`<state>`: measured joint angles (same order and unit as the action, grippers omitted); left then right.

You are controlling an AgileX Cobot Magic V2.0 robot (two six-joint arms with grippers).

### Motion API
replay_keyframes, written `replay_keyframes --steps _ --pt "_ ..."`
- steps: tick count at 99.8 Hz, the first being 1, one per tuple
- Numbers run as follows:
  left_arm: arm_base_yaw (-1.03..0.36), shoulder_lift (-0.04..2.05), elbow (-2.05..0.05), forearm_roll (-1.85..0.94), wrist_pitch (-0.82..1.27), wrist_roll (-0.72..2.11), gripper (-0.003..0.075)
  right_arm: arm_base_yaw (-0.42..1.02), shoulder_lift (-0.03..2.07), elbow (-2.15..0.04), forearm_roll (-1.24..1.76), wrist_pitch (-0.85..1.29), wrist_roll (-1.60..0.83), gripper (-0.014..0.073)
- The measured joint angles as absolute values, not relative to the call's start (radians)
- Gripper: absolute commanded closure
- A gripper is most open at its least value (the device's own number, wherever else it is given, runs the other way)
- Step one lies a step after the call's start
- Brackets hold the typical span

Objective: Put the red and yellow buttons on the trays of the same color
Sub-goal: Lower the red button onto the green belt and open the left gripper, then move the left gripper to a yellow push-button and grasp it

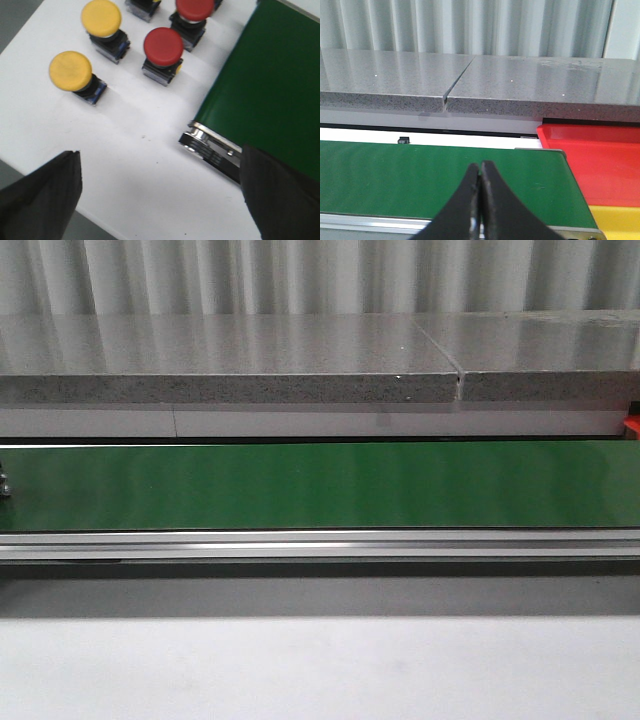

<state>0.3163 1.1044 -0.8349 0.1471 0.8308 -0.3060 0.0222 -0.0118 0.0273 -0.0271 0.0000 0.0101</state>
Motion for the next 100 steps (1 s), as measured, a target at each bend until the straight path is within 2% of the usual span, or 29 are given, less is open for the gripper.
replay_keyframes --steps 28,70,100 --pt "0.451 1.168 -0.835 0.136 0.834 -0.311 0.0102 0.022 -0.012 0.027 -0.027 0.0 0.01 0.0675" --pt "0.51 1.396 -0.84 0.126 0.761 -0.311 0.0102 0.022 -0.012 0.027 -0.027 0.0 0.01 0.0675" --pt "0.553 1.534 -0.943 0.123 0.742 -0.311 0.0102 0.022 -0.012 0.027 -0.027 0.0 0.01 0.0675"
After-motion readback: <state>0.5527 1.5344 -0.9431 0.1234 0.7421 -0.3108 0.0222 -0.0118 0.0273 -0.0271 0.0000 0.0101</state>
